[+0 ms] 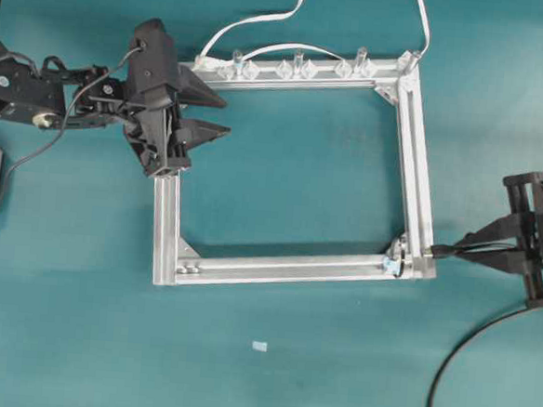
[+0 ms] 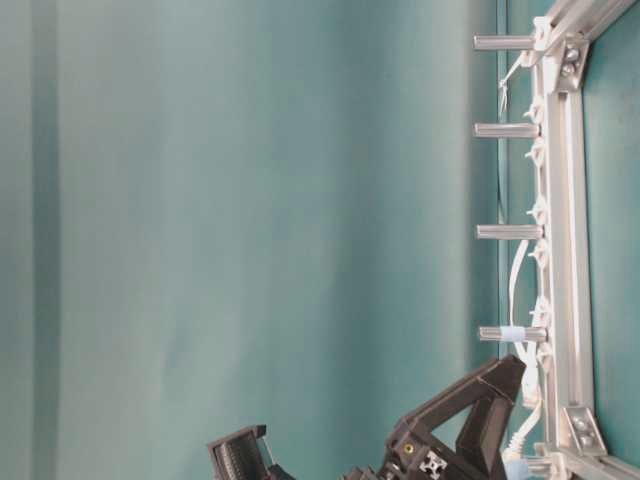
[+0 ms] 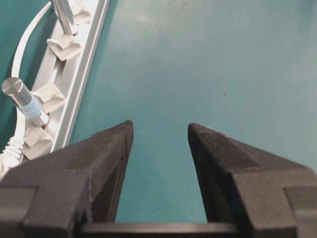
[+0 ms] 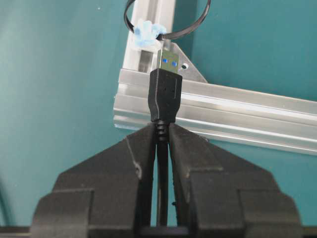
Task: Insert the wire through the string loop located on the right side.
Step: 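Push the USB plug through the black zip-tie loop with right gripper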
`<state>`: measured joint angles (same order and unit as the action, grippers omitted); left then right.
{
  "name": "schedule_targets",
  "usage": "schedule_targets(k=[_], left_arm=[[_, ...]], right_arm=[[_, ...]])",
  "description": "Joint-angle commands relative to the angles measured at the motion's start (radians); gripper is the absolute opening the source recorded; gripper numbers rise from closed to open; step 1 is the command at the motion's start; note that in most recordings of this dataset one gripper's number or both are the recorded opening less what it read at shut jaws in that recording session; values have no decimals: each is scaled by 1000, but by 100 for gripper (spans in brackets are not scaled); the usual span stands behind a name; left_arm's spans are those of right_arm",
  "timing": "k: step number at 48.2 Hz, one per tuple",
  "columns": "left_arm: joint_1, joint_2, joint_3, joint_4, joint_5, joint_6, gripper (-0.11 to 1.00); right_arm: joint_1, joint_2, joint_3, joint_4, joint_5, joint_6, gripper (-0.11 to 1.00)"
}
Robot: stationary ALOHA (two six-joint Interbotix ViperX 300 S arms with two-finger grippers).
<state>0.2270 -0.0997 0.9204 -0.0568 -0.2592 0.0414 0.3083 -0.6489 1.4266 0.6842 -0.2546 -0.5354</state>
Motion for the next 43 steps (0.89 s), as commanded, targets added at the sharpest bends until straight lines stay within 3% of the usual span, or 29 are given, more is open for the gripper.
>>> schedule_targets(k=[1, 34, 43], left_arm=[[-2, -20, -17, -2, -3, -2, 50], [-2, -21, -23, -2, -3, -2, 50], [-6, -20, -28, -2, -3, -2, 50]], right_arm=[[-2, 3, -15, -3, -5, -2, 12], [-2, 8, -20, -5, -8, -2, 12], [-2, 69, -52, -20, -28, -2, 12]])
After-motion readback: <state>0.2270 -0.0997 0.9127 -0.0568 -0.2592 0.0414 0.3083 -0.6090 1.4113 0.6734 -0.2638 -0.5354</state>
